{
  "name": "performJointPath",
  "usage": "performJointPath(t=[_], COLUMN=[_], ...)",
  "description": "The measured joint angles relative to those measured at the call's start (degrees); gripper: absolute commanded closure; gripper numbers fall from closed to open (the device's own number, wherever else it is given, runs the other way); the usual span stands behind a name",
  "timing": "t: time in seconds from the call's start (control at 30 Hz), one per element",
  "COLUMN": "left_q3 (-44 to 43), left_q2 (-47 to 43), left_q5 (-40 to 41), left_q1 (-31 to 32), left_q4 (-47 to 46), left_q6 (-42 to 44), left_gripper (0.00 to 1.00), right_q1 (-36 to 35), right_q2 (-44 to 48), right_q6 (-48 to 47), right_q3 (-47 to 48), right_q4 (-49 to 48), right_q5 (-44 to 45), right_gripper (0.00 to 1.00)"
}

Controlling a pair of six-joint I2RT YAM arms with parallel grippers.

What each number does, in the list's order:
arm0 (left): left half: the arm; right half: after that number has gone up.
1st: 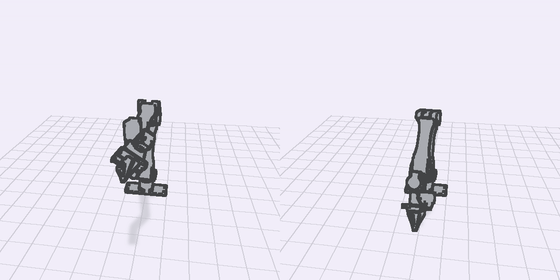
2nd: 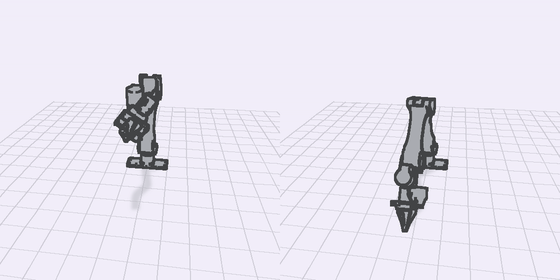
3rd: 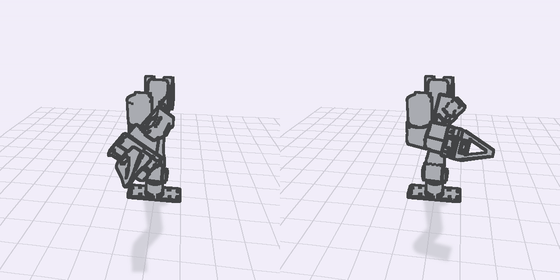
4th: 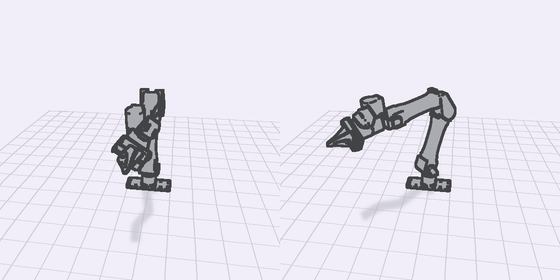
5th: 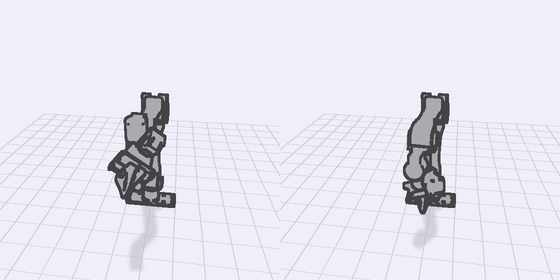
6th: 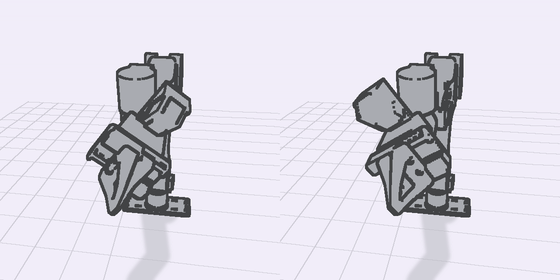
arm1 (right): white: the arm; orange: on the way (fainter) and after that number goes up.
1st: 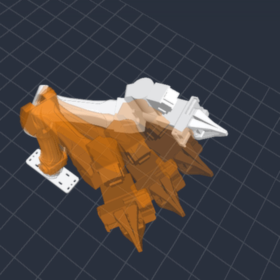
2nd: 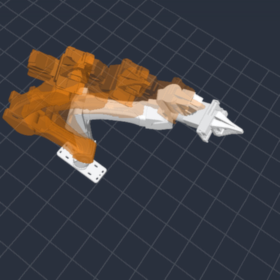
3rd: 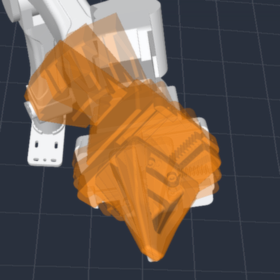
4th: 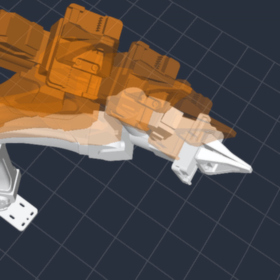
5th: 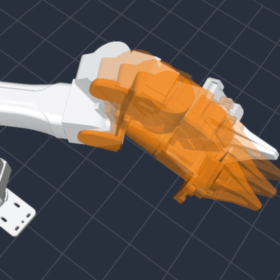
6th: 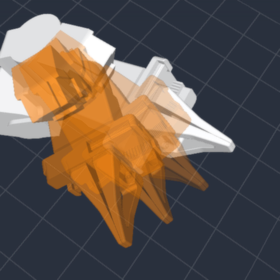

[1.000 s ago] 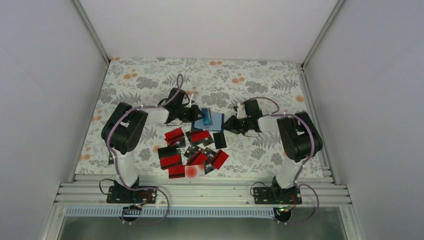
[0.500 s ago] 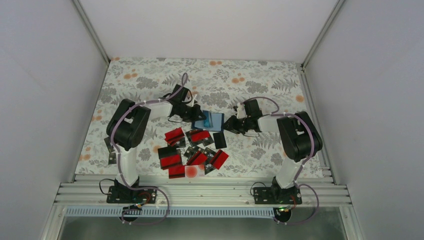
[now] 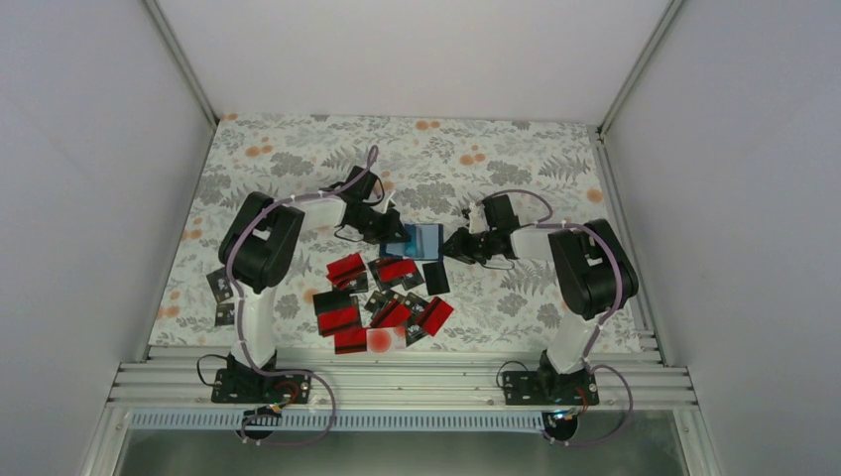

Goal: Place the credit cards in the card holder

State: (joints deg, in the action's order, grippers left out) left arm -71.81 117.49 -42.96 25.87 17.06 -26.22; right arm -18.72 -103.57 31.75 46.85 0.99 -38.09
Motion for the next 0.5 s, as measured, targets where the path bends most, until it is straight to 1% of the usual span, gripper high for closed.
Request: performJointPath(t=[0.5], left_q3=[-2.3], left_q2=[2.3], left_q5=[-1.3], left_q1=[1.3], left_q4=[0.7], left_q6=[0.0], left_gripper=[0.98], right_q1=[0.0], right_q2=[-0.1], right_q6=[-0.5], right_q3=[0.0], right_q4=[0.1], right_q5=[0.0], right_gripper=[0.83])
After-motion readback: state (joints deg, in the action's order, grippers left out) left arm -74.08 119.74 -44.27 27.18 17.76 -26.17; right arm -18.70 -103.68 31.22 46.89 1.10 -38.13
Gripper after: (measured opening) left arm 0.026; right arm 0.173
